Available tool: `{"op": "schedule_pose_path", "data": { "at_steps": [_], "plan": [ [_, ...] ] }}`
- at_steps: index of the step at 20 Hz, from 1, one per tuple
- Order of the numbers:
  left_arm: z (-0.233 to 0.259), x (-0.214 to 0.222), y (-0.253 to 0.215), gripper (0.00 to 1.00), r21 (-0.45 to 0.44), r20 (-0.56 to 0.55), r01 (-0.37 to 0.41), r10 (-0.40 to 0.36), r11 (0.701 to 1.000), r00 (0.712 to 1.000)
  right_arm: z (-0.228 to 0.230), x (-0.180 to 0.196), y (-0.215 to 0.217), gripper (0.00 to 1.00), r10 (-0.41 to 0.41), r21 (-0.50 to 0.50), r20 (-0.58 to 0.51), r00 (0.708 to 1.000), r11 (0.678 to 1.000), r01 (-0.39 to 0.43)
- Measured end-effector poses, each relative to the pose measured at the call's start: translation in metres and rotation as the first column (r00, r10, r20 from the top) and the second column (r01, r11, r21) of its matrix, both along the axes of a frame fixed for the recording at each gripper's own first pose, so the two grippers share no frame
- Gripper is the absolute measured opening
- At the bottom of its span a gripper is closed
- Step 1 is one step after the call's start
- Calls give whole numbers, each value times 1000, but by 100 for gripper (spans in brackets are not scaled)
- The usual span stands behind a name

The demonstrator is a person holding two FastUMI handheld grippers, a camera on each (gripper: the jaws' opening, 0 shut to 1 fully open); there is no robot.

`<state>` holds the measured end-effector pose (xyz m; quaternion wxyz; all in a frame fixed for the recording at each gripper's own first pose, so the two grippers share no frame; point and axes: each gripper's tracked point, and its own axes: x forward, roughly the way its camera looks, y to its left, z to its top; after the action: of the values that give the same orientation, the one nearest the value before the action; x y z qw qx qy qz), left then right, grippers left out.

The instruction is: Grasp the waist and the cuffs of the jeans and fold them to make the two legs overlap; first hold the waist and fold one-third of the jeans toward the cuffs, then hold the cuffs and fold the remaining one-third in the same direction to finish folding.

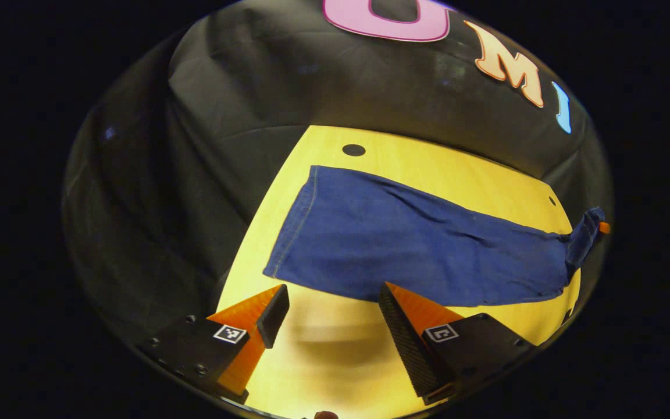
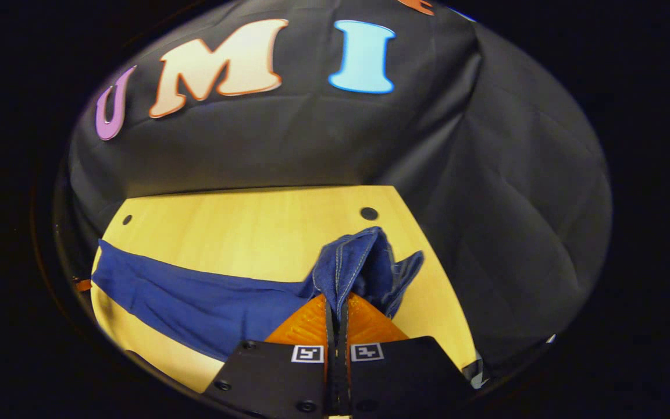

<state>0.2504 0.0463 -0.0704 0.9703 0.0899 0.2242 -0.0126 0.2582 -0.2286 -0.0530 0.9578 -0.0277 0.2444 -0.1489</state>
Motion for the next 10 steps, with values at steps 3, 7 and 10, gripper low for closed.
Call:
{"op": "schedule_pose_path", "data": {
  "at_steps": [3,7,10],
  "plan": [
    [-1,1,2,95,-28,17,-20,20,999,1000,36,-20,17,0,67,24,30,997,997,-67],
    [-1,-1,-2,95,-60,-11,-18,17,998,1000,78,-43,12,0,191,59,55,980,979,-194],
    [-10,0,-5,95,-71,-52,-2,-2,998,999,112,-69,-1,3,266,139,105,958,950,-279]
  ]
}}
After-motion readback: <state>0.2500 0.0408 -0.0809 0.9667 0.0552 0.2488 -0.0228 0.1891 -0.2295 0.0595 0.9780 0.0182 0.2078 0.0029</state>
